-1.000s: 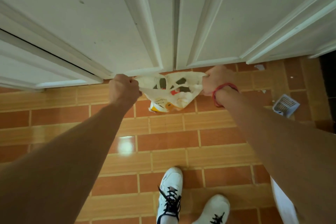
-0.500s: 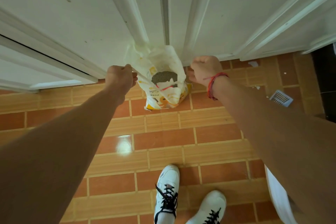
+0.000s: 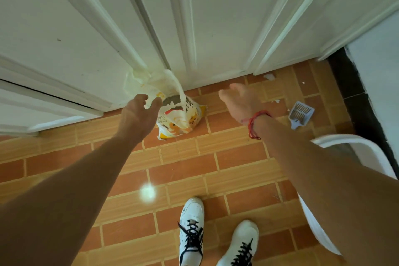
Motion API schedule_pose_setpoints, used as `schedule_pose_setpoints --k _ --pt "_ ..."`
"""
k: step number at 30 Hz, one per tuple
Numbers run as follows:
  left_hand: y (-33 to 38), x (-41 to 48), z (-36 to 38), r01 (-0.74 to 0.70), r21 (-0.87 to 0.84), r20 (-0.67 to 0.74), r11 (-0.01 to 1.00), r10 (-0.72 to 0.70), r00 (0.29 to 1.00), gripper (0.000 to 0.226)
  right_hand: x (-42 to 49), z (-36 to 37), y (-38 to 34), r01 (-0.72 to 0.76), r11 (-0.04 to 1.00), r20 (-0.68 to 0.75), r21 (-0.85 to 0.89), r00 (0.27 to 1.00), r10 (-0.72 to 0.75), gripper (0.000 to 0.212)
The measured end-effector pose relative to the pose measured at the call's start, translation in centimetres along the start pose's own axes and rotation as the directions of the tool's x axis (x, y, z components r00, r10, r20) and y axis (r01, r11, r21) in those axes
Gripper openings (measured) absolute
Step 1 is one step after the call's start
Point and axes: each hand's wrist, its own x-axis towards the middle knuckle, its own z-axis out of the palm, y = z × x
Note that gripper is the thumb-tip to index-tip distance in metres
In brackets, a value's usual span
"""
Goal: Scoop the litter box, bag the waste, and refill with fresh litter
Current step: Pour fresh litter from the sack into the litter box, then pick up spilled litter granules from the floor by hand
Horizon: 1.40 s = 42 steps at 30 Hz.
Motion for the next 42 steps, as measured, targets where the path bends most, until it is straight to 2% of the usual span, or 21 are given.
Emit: schedule_pose_setpoints --k 1,5,6,7,8,9,11,16,20,26,32,42 --pt "1.1 -1.0 0.2 -0.059 0.031 0.007 0.998 0.059 0.998 0.062 -0.9 -0.9 0.7 0.025 1.000 -0.022 -0.004 0.999 -0.025 0.055" --pt "5.3 -5.6 1.1 -0.260 0.111 0.071 0.959 0.253 0.965 0.060 -3.9 -3.8 8.0 -0.189 0.982 0.055 -0.010 0.980 0.190 0.035" --pt "6.4 -6.9 1.3 -0.305 0.129 0.085 0.943 0.296 0.951 0.060 -4.9 -4.8 9.9 -0.235 0.971 0.102 -0.047 0.966 0.238 0.036" --pt "7.6 -8.3 1.4 -0.344 0.148 0.103 0.927 0.332 0.938 0.062 -6.4 -5.7 11.4 -0.206 0.971 0.119 -0.118 0.968 0.220 0.040" --pt "8.7 -9.7 1.5 -0.378 0.172 0.126 0.910 0.360 0.924 0.064 -8.4 -7.1 11.3 -0.193 0.973 0.068 -0.125 0.977 0.202 0.047" --pt "10.1 -11.3 1.4 -0.408 0.200 0.149 0.891 0.384 0.911 0.065 -10.6 -8.5 10.4 -0.108 0.974 -0.022 -0.197 0.994 0.106 0.056" --pt "12.6 -14.7 1.2 -0.475 0.258 0.186 0.842 0.439 0.879 0.066 -15.4 -11.2 8.4 -0.035 0.946 -0.172 -0.322 0.985 -0.022 0.064" --pt "17.1 -22.3 0.4 -0.665 0.397 0.278 0.632 0.608 0.744 0.082 -25.3 -16.7 9.9 -0.118 0.895 -0.295 -0.430 0.955 -0.015 0.062" --pt "19.5 -27.0 0.5 -0.750 0.447 0.371 0.487 0.662 0.652 0.080 -30.7 -18.9 12.3 -0.176 0.818 -0.367 -0.548 0.929 -0.047 0.066" --pt "21.8 -31.7 0.6 -0.816 0.480 0.458 0.322 0.701 0.546 0.074 -36.4 -19.0 15.1 -0.287 0.833 -0.414 -0.474 0.907 0.077 0.064" --pt "22.1 -32.8 0.3 -0.855 0.480 0.544 0.198 0.698 0.467 0.083 -40.4 -17.3 16.6 -0.399 0.850 -0.461 -0.345 0.860 0.218 0.067" --pt "19.8 -34.3 -4.4 -0.909 0.416 0.657 0.029 0.682 0.323 0.085 -47.7 -13.0 12.0 -0.525 0.831 -0.582 -0.183 0.739 0.339 0.066"
